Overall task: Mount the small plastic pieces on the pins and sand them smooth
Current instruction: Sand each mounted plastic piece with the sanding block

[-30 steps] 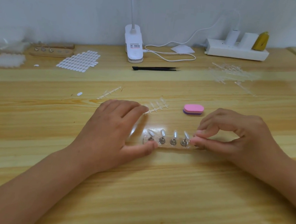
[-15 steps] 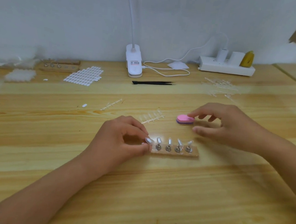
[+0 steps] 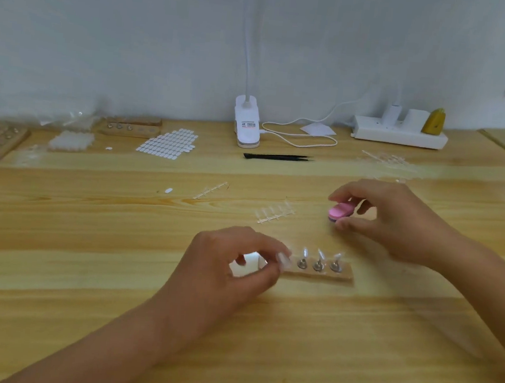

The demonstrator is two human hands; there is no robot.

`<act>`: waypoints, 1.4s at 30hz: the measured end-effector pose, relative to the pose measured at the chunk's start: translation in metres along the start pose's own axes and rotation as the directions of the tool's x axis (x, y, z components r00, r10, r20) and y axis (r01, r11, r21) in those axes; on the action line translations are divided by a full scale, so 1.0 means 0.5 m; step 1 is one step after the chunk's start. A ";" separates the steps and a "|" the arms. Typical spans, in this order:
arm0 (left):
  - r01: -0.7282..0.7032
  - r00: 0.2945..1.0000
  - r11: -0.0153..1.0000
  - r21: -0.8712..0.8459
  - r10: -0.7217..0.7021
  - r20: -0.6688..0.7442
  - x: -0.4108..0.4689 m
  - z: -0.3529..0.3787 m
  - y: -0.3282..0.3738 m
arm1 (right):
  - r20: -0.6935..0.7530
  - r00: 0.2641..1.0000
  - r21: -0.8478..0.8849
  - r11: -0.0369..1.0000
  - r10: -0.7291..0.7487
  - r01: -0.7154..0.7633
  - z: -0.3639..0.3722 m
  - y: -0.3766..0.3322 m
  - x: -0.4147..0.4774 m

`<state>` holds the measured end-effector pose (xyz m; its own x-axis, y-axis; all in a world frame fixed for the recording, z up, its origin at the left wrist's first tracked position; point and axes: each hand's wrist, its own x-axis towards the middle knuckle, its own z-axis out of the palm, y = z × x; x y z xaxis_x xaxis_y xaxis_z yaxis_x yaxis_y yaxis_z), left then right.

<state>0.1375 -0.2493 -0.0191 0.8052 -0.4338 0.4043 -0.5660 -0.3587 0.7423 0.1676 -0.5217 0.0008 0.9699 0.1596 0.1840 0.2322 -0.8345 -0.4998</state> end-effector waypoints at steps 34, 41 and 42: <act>0.112 0.993 0.930 -0.351 -0.113 0.017 -0.019 0.009 0.011 | -0.447 0.649 -0.105 0.757 -0.616 0.645 0.128 -0.122 -0.126; 0.148 0.988 0.921 -0.360 -0.153 0.013 -0.022 0.009 0.014 | -0.488 0.688 -0.087 0.814 -0.538 0.575 0.115 -0.104 -0.123; 0.141 0.989 0.924 -0.355 -0.143 0.020 -0.022 0.010 0.014 | -0.477 0.672 -0.084 0.790 -0.566 0.607 0.122 -0.113 -0.124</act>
<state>0.1237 -0.2511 -0.0210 0.8742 -0.3945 0.2830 -0.3467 -0.0994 0.9327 0.0987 -0.4520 -0.0341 0.4849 0.3282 0.8106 0.7658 -0.6069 -0.2124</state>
